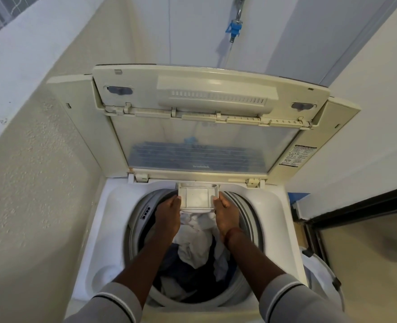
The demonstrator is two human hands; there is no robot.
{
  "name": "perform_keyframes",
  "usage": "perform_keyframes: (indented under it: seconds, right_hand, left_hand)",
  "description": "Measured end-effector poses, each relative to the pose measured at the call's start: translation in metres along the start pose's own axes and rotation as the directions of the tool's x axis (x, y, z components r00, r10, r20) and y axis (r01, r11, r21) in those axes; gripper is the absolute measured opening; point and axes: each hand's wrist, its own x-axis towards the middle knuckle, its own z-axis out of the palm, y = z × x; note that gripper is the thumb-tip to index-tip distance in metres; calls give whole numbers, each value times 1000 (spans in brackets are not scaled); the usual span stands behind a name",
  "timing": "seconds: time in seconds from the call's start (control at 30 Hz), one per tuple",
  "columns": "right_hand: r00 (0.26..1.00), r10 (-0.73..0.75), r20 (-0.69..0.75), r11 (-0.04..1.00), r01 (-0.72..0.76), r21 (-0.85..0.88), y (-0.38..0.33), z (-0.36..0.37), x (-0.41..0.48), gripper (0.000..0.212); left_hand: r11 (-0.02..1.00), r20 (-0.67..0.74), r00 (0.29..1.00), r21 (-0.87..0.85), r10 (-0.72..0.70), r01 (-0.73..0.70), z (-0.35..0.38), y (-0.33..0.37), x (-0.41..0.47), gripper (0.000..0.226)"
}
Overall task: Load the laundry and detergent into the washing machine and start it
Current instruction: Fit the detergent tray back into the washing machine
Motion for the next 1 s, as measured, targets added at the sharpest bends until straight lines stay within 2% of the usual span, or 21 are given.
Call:
perform_keyframes:
  seconds: [0.1, 0.17, 0.23, 0.37, 0.53, 0.77, 1.0]
  right_hand:
    - [997, -15, -77, 998, 10, -69, -2, 2, 1, 22]
    - [992, -54, -111, 992, 41, -115, -6, 4, -1, 15]
    - [987, -77, -145, 986, 53, -160, -7, 6, -2, 17]
    - [980, -104, -170, 972, 64, -226, -7, 7, -2, 26]
    - [973, -160, -168, 957, 111, -270, -8, 6, -8, 26]
    - [976, -141, -165, 956, 91, -277, -12, 6, -10, 26]
    - [973, -118, -199, 967, 67, -247, -17, 8, -11, 34]
  left_hand:
    - [977, -22, 995, 190, 99, -93, 1, 4, -4, 41]
    - [952, -19, 987, 266, 162, -151, 1, 6, -6, 43]
    - [930, -24, 978, 314, 209, -191, 0, 6, -7, 43]
    - [928, -46, 973, 314, 225, -200, 3, 8, -9, 43]
    - [904, -24, 959, 343, 282, -257, 4, 2, -14, 41]
    - [915, -49, 965, 334, 256, -226, 5, 0, -12, 43]
    - [882, -41, 950, 386, 310, -271, 3, 11, -13, 45]
